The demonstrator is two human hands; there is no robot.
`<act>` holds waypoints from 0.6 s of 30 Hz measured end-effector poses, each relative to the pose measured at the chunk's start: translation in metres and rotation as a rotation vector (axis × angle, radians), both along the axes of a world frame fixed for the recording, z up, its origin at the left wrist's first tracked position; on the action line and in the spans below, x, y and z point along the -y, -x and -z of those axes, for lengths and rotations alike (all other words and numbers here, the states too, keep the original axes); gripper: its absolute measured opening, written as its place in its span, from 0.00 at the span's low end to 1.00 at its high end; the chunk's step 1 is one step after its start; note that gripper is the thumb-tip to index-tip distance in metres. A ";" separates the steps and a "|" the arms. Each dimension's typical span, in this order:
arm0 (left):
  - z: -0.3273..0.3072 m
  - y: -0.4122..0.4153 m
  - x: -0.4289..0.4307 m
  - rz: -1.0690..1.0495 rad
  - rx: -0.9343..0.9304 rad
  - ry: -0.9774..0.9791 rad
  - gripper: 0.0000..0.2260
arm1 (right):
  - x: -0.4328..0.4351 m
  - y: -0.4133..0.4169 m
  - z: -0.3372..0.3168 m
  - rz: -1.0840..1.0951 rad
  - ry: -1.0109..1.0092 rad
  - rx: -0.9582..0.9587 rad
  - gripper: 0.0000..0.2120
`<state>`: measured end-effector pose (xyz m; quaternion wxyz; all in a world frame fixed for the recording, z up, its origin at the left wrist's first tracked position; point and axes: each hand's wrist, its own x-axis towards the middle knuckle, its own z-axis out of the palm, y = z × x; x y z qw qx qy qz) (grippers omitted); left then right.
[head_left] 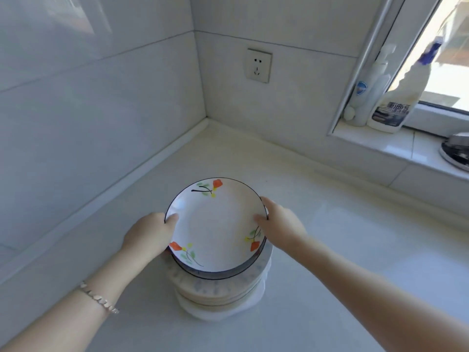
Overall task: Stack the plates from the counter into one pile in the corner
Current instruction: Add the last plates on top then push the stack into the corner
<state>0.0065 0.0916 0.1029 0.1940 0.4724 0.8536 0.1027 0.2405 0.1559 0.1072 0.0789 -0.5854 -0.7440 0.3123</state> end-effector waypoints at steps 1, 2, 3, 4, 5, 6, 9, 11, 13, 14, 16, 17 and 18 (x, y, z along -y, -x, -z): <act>0.002 0.002 0.001 -0.001 -0.038 0.028 0.21 | -0.001 0.003 0.001 -0.011 -0.020 0.043 0.18; 0.003 0.003 0.002 0.001 -0.073 0.051 0.20 | -0.002 0.005 0.003 -0.018 -0.042 0.081 0.18; 0.004 0.003 0.002 0.011 -0.108 0.068 0.20 | -0.003 0.006 0.004 -0.023 -0.060 0.112 0.19; 0.004 0.003 0.003 0.026 -0.142 0.081 0.20 | -0.004 0.007 0.005 -0.025 -0.071 0.137 0.19; 0.004 0.002 0.003 0.045 -0.172 0.092 0.20 | -0.005 0.006 0.007 -0.019 -0.075 0.155 0.19; 0.004 0.001 0.003 0.065 -0.200 0.097 0.20 | -0.004 0.005 0.008 -0.010 -0.075 0.166 0.19; 0.004 -0.003 0.006 0.089 -0.260 0.096 0.22 | 0.000 0.000 0.011 0.012 -0.079 0.170 0.16; 0.005 -0.004 0.008 0.067 -0.274 0.073 0.22 | 0.002 0.000 0.013 0.024 -0.092 0.156 0.16; 0.006 -0.004 0.009 0.032 -0.259 0.040 0.22 | 0.004 0.000 0.017 0.036 -0.110 0.138 0.18; 0.006 -0.005 0.010 0.014 -0.244 0.017 0.22 | 0.004 0.000 0.019 0.037 -0.105 0.113 0.18; 0.008 -0.008 0.014 -0.042 -0.187 -0.049 0.23 | 0.005 -0.003 0.021 0.051 -0.050 -0.002 0.20; 0.009 -0.009 0.018 -0.096 -0.131 -0.091 0.22 | 0.007 -0.006 0.022 0.085 -0.011 -0.108 0.19; 0.011 -0.010 0.022 -0.173 -0.050 -0.148 0.22 | 0.010 -0.010 0.024 0.151 0.028 -0.239 0.18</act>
